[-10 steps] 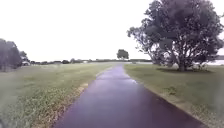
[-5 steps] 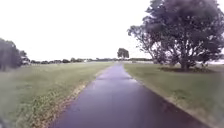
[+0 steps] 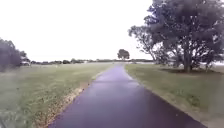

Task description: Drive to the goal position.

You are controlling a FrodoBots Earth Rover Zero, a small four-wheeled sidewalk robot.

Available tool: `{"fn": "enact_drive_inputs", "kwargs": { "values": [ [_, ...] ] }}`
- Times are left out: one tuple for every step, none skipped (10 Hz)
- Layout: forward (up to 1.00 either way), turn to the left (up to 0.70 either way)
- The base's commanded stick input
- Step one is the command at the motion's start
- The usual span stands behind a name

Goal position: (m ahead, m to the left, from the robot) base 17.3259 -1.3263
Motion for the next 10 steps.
{"fn": "enact_drive_inputs", "kwargs": {
  "values": [
    [0.70, 0.00],
    [0.70, 0.00],
    [0.70, 0.00],
    [0.70, 0.10],
    [0.70, 0.13],
    [0.70, 0.00],
    [0.70, 0.00],
    [0.70, 0.00],
    [0.70, 0.00],
    [0.70, 0.00]
  ]
}}
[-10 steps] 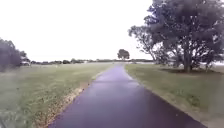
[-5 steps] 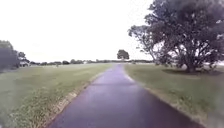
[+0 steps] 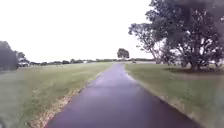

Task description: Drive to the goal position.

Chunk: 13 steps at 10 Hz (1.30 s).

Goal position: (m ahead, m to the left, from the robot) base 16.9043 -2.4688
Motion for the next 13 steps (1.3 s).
{"fn": "enact_drive_inputs", "kwargs": {
  "values": [
    [0.70, 0.00],
    [0.70, 0.00],
    [0.70, 0.09],
    [0.70, 0.12],
    [0.70, 0.00],
    [0.70, 0.00],
    [0.70, 0.00],
    [0.70, 0.00],
    [0.70, 0.00],
    [0.70, 0.00],
    [0.70, 0.00],
    [0.70, 0.00],
    [0.70, 0.00]
  ]
}}
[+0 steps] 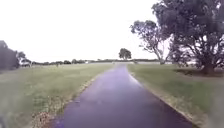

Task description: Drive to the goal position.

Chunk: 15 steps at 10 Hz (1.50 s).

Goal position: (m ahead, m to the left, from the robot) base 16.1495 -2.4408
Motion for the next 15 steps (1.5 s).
{"fn": "enact_drive_inputs", "kwargs": {
  "values": [
    [0.70, 0.00],
    [0.70, 0.00],
    [0.70, 0.00],
    [0.70, 0.00],
    [0.70, 0.00],
    [0.70, 0.00],
    [0.70, 0.00],
    [0.70, 0.00],
    [0.70, 0.00],
    [0.70, 0.00],
    [0.70, 0.00],
    [0.70, 0.00],
    [0.70, 0.00],
    [0.70, 0.00],
    [0.70, 0.00]
  ]
}}
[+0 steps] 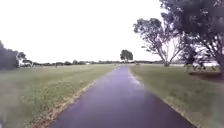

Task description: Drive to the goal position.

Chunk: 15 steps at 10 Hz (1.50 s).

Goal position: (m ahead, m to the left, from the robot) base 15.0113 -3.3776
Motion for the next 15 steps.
{"fn": "enact_drive_inputs", "kwargs": {
  "values": [
    [0.70, 0.00],
    [0.70, 0.00],
    [0.70, 0.00],
    [0.70, 0.00],
    [0.70, 0.00],
    [0.70, 0.00],
    [0.70, 0.00],
    [0.70, 0.00],
    [0.70, 0.00],
    [0.70, 0.00],
    [0.70, 0.00],
    [0.70, 0.00],
    [0.70, 0.00],
    [0.70, 0.00],
    [0.70, -0.04]
  ]
}}
